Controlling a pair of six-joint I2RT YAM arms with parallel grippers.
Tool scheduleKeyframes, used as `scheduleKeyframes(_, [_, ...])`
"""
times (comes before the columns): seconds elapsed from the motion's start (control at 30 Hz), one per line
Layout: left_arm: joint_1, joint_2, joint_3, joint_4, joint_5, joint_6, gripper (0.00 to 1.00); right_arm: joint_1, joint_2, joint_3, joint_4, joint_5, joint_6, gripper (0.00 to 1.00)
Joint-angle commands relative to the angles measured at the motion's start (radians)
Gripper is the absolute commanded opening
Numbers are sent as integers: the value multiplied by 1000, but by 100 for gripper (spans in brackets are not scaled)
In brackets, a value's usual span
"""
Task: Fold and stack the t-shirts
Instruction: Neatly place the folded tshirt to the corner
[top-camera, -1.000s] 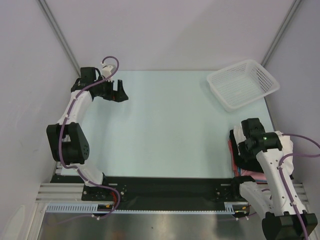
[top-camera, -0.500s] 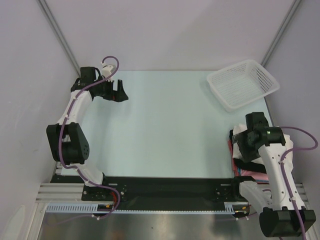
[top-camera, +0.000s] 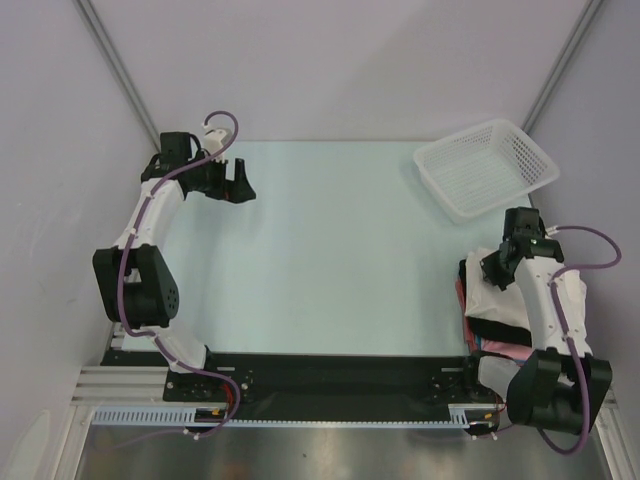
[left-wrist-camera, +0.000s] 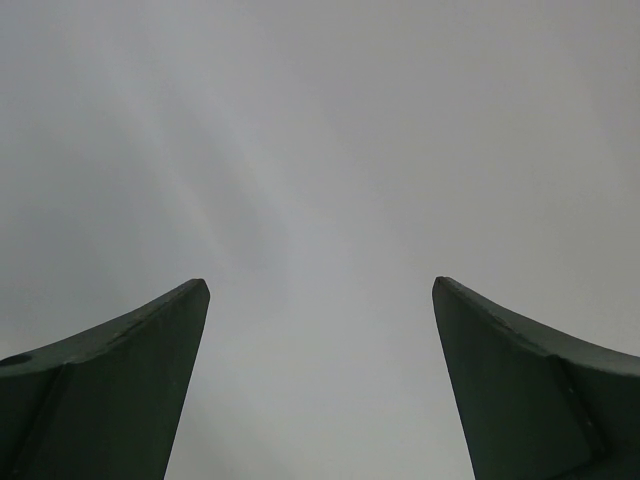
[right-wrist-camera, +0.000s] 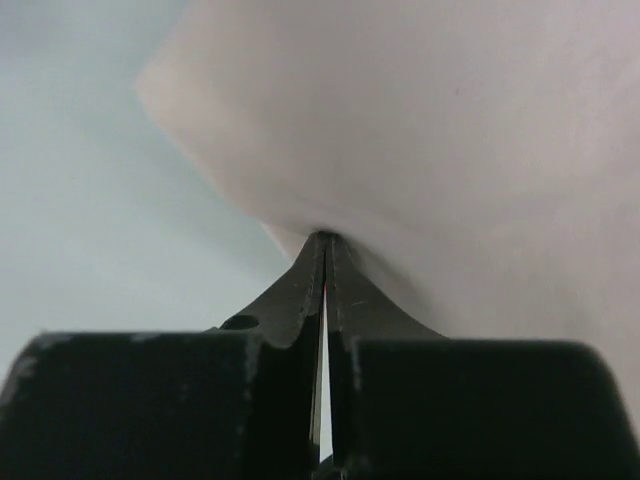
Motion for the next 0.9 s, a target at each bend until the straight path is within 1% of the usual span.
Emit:
scheduleKeyframes(0.0, [9, -31, 34, -13, -1, 40, 100, -19, 52, -41, 147, -32, -56, 0])
scheduleKeyframes(0.07, [9, -41, 30, -10, -8, 47, 100, -5, 62, -61, 154, -20, -57, 0])
scheduleKeyframes(0.23, [8, -27, 46, -13, -4, 28, 100, 59, 14, -176, 234, -60, 45, 0])
scheduleKeyframes(0.3, [9, -19, 62, -22, 2, 27, 100, 59, 0, -161, 201, -26, 53, 0])
scheduleKeyframes(0.37, [8, -22, 63, -33, -2, 34, 100, 58, -23, -96, 182, 34, 12, 0])
scheduleKeyframes(0.4, [9, -28, 60, -36, -18, 45, 100, 61, -49, -66, 180, 102, -11, 5])
scheduleKeyframes(0.43, [9, -31, 57, -36, -27, 48, 100, 64, -60, -24, 202, 124, -95, 22])
scheduleKeyframes(0.47, [9, -36, 54, -37, -34, 54, 100, 65, -70, -8, 288, 120, -143, 33])
scheduleKeyframes(0.5, [9, -41, 50, -40, -41, 59, 100, 70, -83, 1, 352, 92, -207, 53])
scheduleKeyframes(0.53, [9, -44, 46, -40, -42, 60, 100, 71, -81, 7, 417, 48, -277, 61])
scheduleKeyframes(0.57, [9, -45, 45, -43, -42, 60, 100, 78, -69, 27, 526, -46, -454, 69])
scheduleKeyframes(0.6, [8, -47, 43, -46, -42, 62, 100, 90, -28, 46, 560, -69, -534, 73])
scheduleKeyframes(0.63, [8, -50, 45, -55, -42, 62, 100, 129, 9, 70, 588, -75, -607, 80])
scheduleKeyframes(0.67, [9, -51, 45, -60, -45, 63, 100, 151, 44, 122, 617, -80, -792, 84])
scheduleKeyframes(0.7, [9, -53, 45, -62, -50, 67, 100, 174, 84, 159, 621, -77, -871, 87])
scheduleKeyframes(0.73, [9, -57, 45, -72, -57, 71, 100, 220, 185, 193, 616, -84, -963, 90])
scheduleKeyframes(0.77, [9, -62, 42, -75, -64, 74, 100, 237, 236, 274, 583, -87, -1093, 91])
scheduleKeyframes(0.8, [9, -65, 40, -80, -70, 83, 100, 252, 299, 320, 555, -90, -1155, 92])
scheduleKeyframes(0.83, [9, -76, 37, -85, -83, 86, 100, 275, 401, 361, 527, -90, -1198, 92])
scheduleKeyframes(0.87, [9, -82, 34, -88, -91, 91, 100, 288, 458, 412, 468, -65, -1233, 92])
